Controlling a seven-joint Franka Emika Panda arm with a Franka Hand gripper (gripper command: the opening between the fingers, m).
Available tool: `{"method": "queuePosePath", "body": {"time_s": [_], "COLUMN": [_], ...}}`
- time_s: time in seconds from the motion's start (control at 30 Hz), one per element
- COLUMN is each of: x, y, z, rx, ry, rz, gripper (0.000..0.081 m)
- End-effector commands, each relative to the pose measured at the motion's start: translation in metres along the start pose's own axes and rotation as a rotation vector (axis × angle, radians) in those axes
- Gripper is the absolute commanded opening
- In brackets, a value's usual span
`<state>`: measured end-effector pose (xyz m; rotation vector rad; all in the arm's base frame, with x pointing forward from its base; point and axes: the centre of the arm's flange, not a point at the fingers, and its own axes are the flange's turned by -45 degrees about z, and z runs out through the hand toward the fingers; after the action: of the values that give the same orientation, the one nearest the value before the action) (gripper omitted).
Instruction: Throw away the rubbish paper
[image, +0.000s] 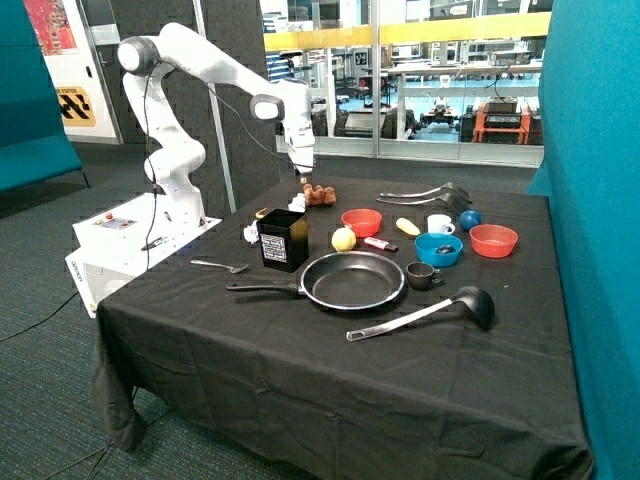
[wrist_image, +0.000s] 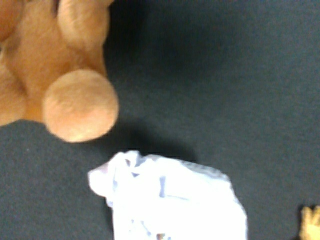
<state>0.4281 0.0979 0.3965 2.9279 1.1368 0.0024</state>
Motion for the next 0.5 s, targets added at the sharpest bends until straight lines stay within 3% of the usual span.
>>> {"method": "queuePosePath", "body": {"time_s": [0.0, 0.07, 0.1, 0.17, 0.33, 0.37, 0.47], "x": [0.000, -0.003, -0.005, -0.009, -0.014, -0.015, -0.016], "y": [-0.024, -0.034, -0.038, -0.042, -0.039, -0.036, -0.031], "z": [0.023, 0.032, 0.036, 0.044, 0.055, 0.057, 0.061], "rx": [0.0013, 0.0013, 0.0013, 0.0013, 0.0013, 0.0013, 0.0013], "ry": [-0.0012, -0.0011, -0.0011, -0.0011, -0.0011, -0.0011, -0.0011], "rz": [-0.035, -0.053, -0.056, -0.055, -0.053, -0.057, -0.061], "gripper": [0.0745, 0.0752, 0.0714, 0.0743, 0.0747, 0.0705, 0.0736]}}
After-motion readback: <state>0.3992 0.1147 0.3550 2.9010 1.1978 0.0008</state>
